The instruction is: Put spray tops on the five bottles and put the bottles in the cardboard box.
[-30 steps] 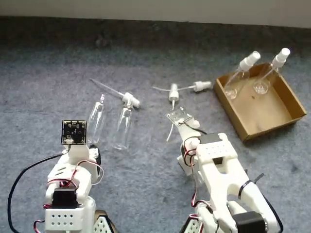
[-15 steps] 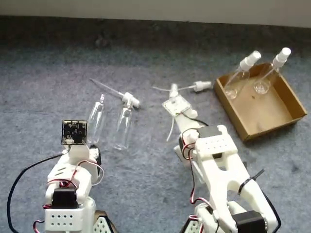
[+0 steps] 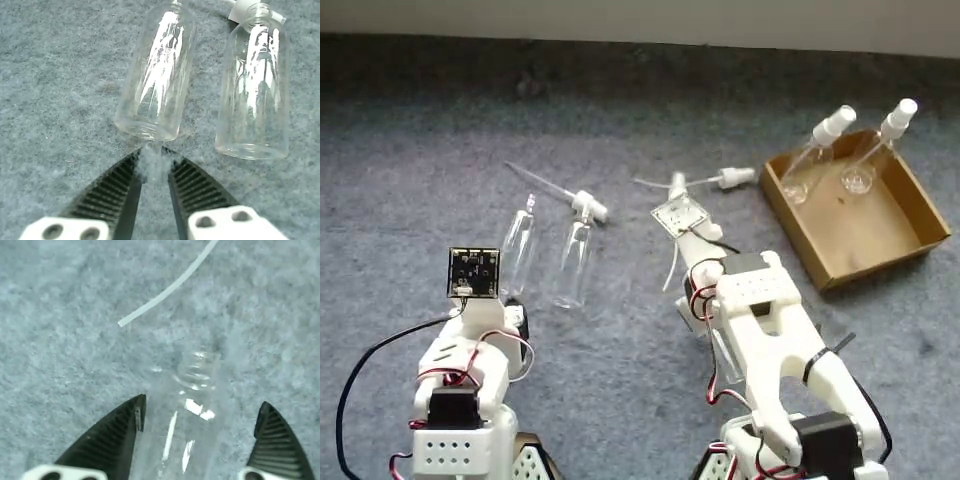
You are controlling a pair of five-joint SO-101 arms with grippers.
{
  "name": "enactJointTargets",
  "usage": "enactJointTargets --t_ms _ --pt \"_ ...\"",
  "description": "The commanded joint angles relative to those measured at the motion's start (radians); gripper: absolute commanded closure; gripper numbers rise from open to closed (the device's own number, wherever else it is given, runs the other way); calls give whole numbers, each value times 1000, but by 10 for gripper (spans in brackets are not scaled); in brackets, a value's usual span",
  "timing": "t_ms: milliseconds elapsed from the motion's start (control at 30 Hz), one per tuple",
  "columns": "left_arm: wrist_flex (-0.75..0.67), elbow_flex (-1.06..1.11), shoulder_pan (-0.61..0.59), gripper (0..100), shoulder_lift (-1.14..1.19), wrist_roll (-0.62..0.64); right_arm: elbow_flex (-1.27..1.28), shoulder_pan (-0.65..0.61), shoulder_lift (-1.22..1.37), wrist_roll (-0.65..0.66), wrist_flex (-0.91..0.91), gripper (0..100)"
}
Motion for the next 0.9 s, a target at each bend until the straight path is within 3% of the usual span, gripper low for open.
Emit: enactJointTargets --t_ms 0,533,867 --pt "-26 10 21 994 -8 8 -54 -8 50 -26 -15 694" --pt "-28 10 22 994 -8 8 -48 -10 71 -28 -122 695" --pt "-28 12 22 994 -8 8 -47 -8 71 -26 -113 752"
